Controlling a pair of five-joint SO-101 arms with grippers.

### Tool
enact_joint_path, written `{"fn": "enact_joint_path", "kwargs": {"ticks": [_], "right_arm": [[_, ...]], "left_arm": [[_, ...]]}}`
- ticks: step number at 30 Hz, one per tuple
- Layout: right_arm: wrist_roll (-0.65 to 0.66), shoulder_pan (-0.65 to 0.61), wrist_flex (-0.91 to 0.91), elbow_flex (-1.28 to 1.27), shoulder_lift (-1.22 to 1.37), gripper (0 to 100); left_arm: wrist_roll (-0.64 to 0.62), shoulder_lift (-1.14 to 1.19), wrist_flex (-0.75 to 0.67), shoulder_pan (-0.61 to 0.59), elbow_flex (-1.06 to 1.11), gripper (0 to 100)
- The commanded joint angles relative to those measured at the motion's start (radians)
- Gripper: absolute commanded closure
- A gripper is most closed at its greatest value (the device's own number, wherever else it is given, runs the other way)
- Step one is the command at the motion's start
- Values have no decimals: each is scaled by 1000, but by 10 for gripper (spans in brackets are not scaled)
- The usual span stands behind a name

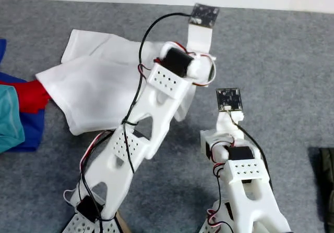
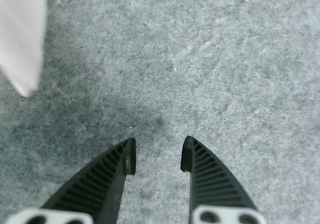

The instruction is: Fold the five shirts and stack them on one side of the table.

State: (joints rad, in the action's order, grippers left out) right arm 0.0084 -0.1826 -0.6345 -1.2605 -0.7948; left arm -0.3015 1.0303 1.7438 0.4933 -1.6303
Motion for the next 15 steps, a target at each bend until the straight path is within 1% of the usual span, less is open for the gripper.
{"fn": "enact_joint_path", "kwargs": {"ticks": [1,5,7,9,13,15], "right_arm": [[6,21,12,10,-19,836],[6,21,12,10,-19,836],[6,21,12,10,-19,836],[6,21,12,10,-19,836],[6,22,12,10,-19,836],[5,41,13,12,-19,836]], "left_arm": [[209,1,15,-24,-4,910],[221,-4,17,-39,-4,728],[221,-7,15,-36,-13,662],[222,-16,11,-36,-33,633],[222,-74,14,-48,-33,632],[222,-105,17,-90,-31,632]]}}
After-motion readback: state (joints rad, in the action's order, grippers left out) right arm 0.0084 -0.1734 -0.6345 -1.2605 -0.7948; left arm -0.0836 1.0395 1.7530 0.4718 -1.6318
